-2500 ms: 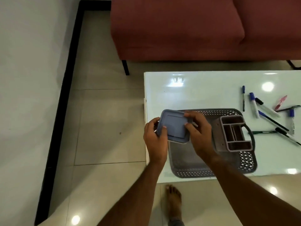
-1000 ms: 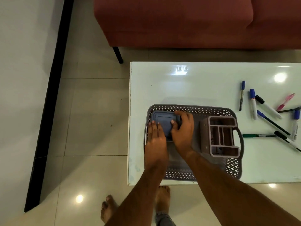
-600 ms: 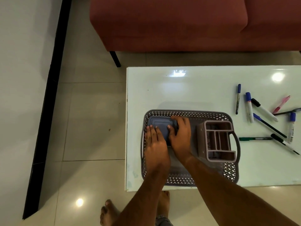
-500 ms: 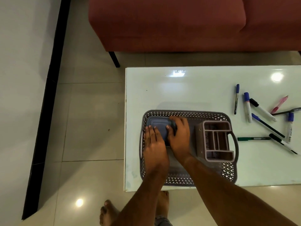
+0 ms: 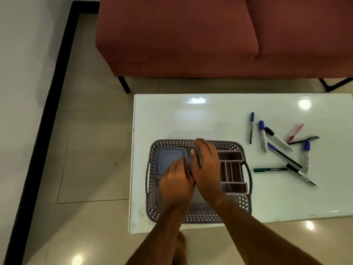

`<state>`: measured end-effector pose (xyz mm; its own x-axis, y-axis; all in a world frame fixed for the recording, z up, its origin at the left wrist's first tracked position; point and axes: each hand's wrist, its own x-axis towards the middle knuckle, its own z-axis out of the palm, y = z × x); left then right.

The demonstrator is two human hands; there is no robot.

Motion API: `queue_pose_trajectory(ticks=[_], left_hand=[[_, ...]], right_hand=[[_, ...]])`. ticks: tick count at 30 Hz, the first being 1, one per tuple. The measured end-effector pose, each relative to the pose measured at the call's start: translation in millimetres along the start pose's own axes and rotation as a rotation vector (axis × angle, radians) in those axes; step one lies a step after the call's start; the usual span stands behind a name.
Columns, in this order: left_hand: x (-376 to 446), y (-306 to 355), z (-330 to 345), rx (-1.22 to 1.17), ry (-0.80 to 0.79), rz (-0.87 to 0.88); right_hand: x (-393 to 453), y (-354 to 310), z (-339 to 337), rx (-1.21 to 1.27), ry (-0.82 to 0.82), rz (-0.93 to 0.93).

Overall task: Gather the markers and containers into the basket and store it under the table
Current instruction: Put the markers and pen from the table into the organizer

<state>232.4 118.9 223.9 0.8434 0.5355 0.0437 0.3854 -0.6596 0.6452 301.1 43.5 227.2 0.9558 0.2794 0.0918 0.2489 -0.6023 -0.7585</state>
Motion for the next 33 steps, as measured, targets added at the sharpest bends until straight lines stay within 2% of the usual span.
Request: queue_pose_trajectory(ticks=[2,5,8,14,19,21,24,28,31,33], left_hand=[[5,20,5,-0.062,0.031,0.023],[12,41,15,-0.104,-0.006,0.063],[18,83,30,-0.128,-0.077,0.048],[41,171,97,-0.2,-0.063,0.034],[51,225,166,-0.062,-0.119,-0.042],[58,239,189,-0.001,-0.138,-0.058],[69,246,218,0.092,-0.177,-0.08],[85,244,246,0.215,-0.19,-0.136],[93,244,266,0.276,-0.239,-0.205],[94,242,276,0.302,-0.251,-0.229]], right_hand=[[6,5,-21,0.004,0.018,-0.028],[14,17,-42,-0.004,0.062,-0.009],[19,47,-80,-0.033,0.143,0.043],[58,125,-145,-0.095,0.214,0.037],[85,192,-194,-0.153,0.173,0.075],[96,212,-209,-0.19,0.106,0.116],[111,236,-222,-0.296,-0.117,0.146],[124,259,-225,-0.487,-0.379,0.094],[130,270,-225,-0.613,-0.488,0.073],[132,275,-225,-0.653,-0.492,0.05]])
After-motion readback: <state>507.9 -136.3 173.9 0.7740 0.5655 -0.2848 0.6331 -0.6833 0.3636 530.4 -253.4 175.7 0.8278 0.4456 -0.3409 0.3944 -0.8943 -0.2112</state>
